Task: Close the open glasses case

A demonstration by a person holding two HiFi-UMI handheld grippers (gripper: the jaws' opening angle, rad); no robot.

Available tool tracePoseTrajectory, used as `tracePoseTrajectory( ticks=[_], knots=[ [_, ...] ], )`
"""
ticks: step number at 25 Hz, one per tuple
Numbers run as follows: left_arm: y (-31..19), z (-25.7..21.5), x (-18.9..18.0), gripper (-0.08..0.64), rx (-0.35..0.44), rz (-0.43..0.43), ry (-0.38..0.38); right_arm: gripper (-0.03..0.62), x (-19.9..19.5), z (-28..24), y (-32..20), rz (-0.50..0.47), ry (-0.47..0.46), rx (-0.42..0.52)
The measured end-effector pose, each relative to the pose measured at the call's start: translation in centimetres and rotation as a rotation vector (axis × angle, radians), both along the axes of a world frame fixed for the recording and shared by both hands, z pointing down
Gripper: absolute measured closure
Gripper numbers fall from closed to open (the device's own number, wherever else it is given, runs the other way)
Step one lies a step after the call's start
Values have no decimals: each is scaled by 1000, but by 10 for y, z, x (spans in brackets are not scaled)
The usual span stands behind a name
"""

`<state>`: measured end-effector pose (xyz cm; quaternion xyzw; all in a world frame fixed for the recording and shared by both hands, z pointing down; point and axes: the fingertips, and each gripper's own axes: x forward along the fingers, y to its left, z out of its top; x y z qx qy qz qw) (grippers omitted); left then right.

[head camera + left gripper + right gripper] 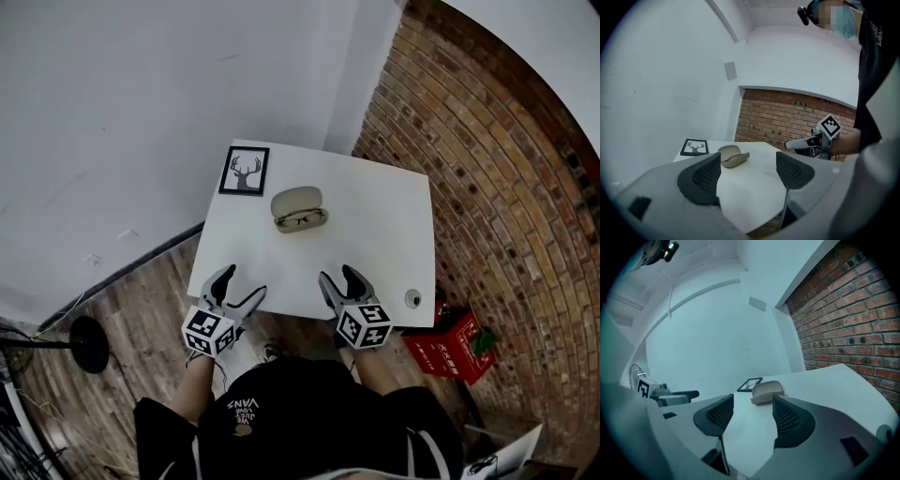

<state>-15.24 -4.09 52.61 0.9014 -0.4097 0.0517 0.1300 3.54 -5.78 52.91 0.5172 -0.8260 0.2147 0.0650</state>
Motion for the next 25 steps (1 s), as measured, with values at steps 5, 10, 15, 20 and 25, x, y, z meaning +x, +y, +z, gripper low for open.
tracePoseTrajectory(
  ticks=[5, 10, 15, 20, 25],
  knots=[
    [-19, 6, -1, 195, -15, 24, 12, 351, 3, 1, -12, 13, 16, -1],
    [-54, 6, 4, 195, -18, 15, 17, 353, 11, 8, -43, 12, 9, -17],
    [-89, 8, 8, 195, -30, 4, 14, 360, 17, 18, -79, -3, 4, -44],
    [-132, 14, 17, 192, -35, -6, 36, 362, 20, 30, -116, -27, 4, -72],
    [-173, 25, 28, 172, -59, -15, 30, 379, 25, 43, -144, -55, 5, -105]
  ],
)
